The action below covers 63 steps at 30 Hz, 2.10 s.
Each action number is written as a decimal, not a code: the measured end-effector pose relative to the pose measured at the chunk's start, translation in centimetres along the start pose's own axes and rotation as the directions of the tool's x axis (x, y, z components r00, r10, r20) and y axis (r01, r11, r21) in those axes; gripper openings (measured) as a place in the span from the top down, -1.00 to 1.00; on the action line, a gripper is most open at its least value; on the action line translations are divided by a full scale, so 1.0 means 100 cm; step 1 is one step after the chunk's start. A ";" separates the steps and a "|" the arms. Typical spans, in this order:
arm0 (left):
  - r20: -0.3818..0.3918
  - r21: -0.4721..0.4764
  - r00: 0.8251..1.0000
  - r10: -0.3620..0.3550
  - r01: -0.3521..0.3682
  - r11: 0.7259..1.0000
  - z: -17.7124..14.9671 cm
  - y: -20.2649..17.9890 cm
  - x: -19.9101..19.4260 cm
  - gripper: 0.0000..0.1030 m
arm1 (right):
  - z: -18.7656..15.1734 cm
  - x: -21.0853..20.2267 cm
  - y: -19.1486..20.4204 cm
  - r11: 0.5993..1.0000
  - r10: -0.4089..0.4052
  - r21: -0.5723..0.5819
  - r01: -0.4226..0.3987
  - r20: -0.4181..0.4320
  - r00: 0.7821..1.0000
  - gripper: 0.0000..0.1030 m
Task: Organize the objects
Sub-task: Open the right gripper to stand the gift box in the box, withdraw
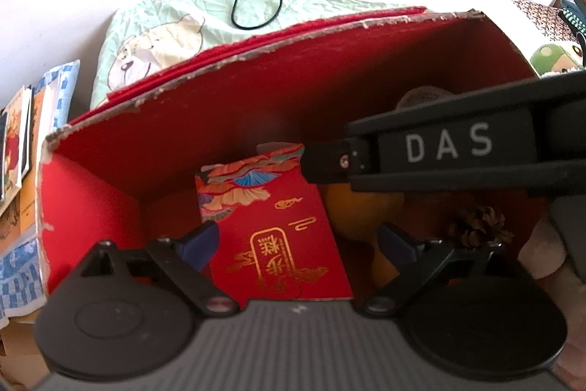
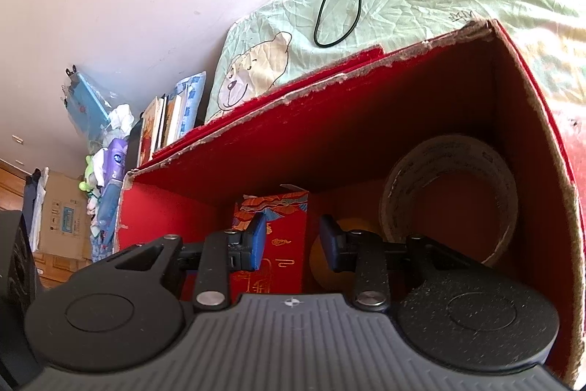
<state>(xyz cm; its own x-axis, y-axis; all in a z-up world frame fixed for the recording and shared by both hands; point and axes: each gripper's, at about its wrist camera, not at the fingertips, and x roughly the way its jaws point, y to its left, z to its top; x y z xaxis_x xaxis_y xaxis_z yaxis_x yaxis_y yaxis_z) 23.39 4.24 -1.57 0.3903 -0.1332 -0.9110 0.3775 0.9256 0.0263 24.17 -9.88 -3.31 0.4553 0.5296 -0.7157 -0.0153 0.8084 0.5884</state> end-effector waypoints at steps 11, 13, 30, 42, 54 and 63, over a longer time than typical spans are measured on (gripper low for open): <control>0.021 -0.005 1.000 0.023 -0.023 1.000 0.003 0.010 0.005 -0.77 | -0.001 0.001 0.006 0.998 -0.036 -0.047 0.037 0.016 0.999 0.31; 0.025 -0.009 0.999 0.027 -0.027 1.000 0.003 0.010 0.006 -0.77 | -0.002 0.001 0.007 0.998 -0.045 -0.047 0.046 0.020 0.999 0.32; 0.055 -0.019 0.997 0.063 -0.062 0.998 0.001 0.004 0.000 -0.78 | -0.003 0.001 0.008 0.996 -0.066 -0.055 0.068 0.033 0.997 0.32; 0.078 -0.024 0.991 0.111 -0.109 0.994 -0.001 0.001 -0.002 -0.79 | -0.007 -0.001 0.012 0.992 -0.097 -0.074 0.101 0.054 0.994 0.32; 0.189 -0.103 0.972 0.135 -0.118 0.988 -0.017 0.010 -0.060 -0.80 | -0.023 -0.045 0.011 0.985 -0.094 -0.126 0.121 0.199 0.975 0.31; 0.268 -0.203 0.949 0.164 -0.110 0.973 -0.078 0.010 -0.141 -0.83 | -0.068 -0.116 0.018 0.974 0.058 -0.226 0.011 0.297 0.953 0.03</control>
<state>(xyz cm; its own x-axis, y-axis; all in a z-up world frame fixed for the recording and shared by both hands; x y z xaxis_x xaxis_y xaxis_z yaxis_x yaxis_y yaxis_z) 11.74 9.82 8.09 0.6575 -0.0701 -0.7502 0.1534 0.9873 0.0423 12.79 -12.80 3.43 0.6978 0.4752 -0.5360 -0.2112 0.8515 0.4800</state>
